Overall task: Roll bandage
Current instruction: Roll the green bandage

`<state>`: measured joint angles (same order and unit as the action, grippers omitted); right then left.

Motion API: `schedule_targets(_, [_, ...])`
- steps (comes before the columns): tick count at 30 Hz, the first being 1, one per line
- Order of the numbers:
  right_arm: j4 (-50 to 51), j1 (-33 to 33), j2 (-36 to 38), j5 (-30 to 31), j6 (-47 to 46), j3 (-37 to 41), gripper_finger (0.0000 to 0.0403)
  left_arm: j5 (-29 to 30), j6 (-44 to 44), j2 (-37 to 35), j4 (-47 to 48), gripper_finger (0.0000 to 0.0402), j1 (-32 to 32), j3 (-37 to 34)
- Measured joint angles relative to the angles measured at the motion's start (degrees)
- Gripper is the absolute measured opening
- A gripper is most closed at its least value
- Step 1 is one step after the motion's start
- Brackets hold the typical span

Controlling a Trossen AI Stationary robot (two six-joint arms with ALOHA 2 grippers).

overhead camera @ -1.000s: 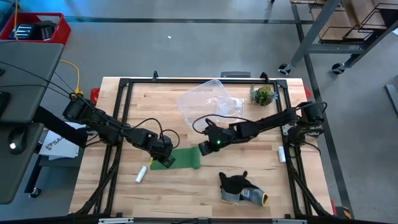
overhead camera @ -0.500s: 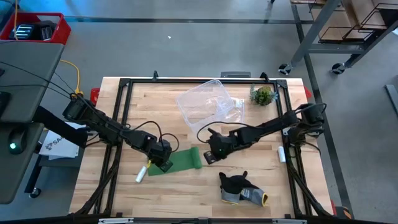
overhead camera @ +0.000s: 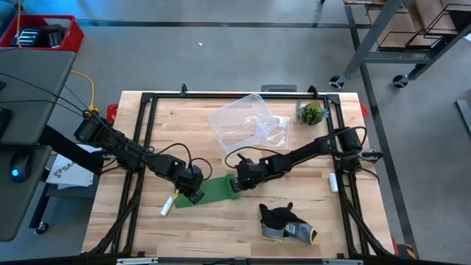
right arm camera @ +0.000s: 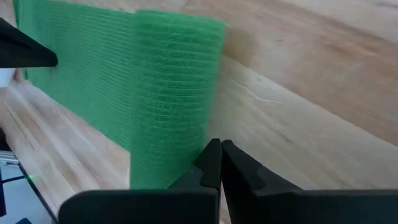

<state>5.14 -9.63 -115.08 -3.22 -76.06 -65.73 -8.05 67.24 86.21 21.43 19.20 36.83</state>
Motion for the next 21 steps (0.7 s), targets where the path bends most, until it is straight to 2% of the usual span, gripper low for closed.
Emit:
schedule_targets(5, [-0.02,0.0,-0.12,-0.07,3.44,-3.11,0.0,0.09,0.0,0.0,-0.02,0.0001,0.0,0.0])
schedule_targets(13, [0.27,1.16,-0.12,-3.1,15.15,-12.39,0.0,0.2,0.59,0.0,-0.13,0.0001,0.0,0.01])
schedule_targets(21, [11.31,2.54,-0.08,-4.17,24.52,-19.62,0.0,0.08,1.51,0.0,-0.24,0.0001,-0.04,0.01])
